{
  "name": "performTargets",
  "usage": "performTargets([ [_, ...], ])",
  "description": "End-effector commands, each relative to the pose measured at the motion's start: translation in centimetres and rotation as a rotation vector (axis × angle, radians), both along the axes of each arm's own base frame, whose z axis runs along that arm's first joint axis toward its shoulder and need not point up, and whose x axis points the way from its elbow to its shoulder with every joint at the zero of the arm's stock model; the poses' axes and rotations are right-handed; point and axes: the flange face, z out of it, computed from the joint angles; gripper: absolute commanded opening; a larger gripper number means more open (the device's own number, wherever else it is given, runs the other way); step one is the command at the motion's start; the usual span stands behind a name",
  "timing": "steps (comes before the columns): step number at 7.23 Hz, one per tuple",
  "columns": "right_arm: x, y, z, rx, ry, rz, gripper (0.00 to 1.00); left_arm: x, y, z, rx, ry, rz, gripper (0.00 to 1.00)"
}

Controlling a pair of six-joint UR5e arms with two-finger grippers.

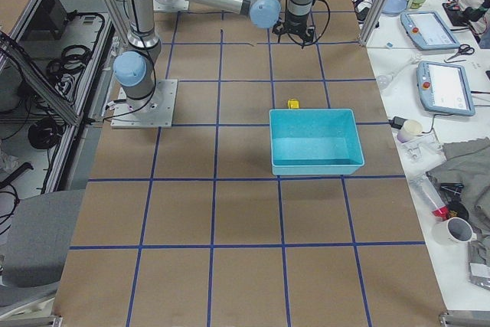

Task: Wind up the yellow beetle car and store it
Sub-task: 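Lower the right gripper onto the car beside the blue bin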

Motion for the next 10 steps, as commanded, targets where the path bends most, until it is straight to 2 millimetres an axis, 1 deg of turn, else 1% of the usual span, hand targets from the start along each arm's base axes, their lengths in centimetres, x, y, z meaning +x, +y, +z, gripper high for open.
performTargets([
  [1,-3.1,-4.7,-6.8,-0.094,0.130,0.323,1.00,-1.8,0.5,0.3,-0.006,0.006,-0.119,1.00],
  [2,-4.4,-4.3,-9.5,-0.053,0.115,0.384,1.00,-2.6,0.6,0.2,-0.004,0.009,-0.172,1.00],
  [3,-7.3,-3.4,-11.9,-0.046,0.102,0.390,1.00,-2.6,0.6,0.2,-0.004,0.008,-0.175,1.00],
  [4,-8.1,-4.0,-13.9,-0.037,0.107,0.392,1.00,-2.5,0.6,0.2,-0.005,0.008,-0.175,1.00],
  [5,-8.3,-4.6,-15.9,-0.040,0.108,0.386,1.00,-2.5,0.6,0.1,-0.002,0.008,-0.175,1.00],
  [6,-8.6,-4.5,-16.2,-0.030,0.111,0.353,1.00,-2.5,0.5,0.1,-0.002,0.008,-0.177,1.00],
  [7,-8.5,-4.2,-16.5,-0.009,0.105,0.279,1.00,-2.5,0.4,0.0,-0.005,0.008,-0.175,1.00],
  [8,-8.3,-3.4,-17.5,0.016,0.098,0.255,1.00,-2.6,0.5,0.1,-0.007,0.007,-0.171,1.00],
  [9,-8.3,-2.9,-18.1,0.028,0.094,0.258,1.00,-2.4,0.6,0.2,-0.009,-0.004,-0.162,1.00],
  [10,-8.8,-2.7,-18.4,0.033,0.090,0.254,1.00,-2.3,0.3,-0.2,0.000,-0.004,-0.159,1.00],
])
